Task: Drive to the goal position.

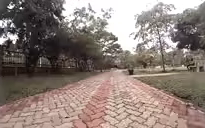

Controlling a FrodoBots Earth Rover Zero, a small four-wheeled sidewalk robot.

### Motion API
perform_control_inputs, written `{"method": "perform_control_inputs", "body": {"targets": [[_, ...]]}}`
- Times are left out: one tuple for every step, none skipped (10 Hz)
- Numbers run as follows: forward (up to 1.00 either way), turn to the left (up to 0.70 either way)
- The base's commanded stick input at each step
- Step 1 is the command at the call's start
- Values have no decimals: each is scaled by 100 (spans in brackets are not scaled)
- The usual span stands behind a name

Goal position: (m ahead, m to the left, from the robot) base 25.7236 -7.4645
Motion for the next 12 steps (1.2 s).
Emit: {"method": "perform_control_inputs", "body": {"targets": [[70, 1], [70, 1], [70, 1], [70, 1], [70, 1], [70, 1], [70, -8], [70, -27], [70, -34], [70, -34], [70, -23], [70, -4]]}}
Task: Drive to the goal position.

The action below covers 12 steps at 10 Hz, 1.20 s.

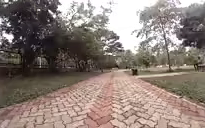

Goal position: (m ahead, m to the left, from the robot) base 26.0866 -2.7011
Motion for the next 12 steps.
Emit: {"method": "perform_control_inputs", "body": {"targets": [[70, 1], [70, 1], [70, 1], [70, 1], [70, 1], [70, 1], [70, 1], [70, 1], [70, 1], [70, 1], [70, 1], [70, 1]]}}
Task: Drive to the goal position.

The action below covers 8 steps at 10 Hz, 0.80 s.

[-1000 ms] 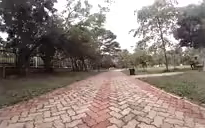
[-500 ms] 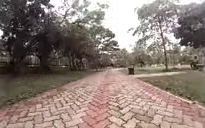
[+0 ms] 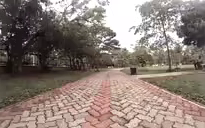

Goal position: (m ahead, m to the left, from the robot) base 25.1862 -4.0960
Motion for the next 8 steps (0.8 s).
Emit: {"method": "perform_control_inputs", "body": {"targets": [[70, 1], [70, 1], [70, 1], [70, 1], [70, 1], [70, 1], [70, 1], [70, 1]]}}
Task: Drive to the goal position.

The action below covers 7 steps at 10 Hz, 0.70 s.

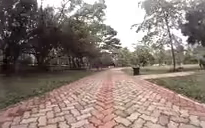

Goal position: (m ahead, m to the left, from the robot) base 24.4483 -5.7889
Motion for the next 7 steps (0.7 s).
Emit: {"method": "perform_control_inputs", "body": {"targets": [[70, 1], [70, 1], [70, 1], [70, 1], [70, 1], [70, 1], [70, 1]]}}
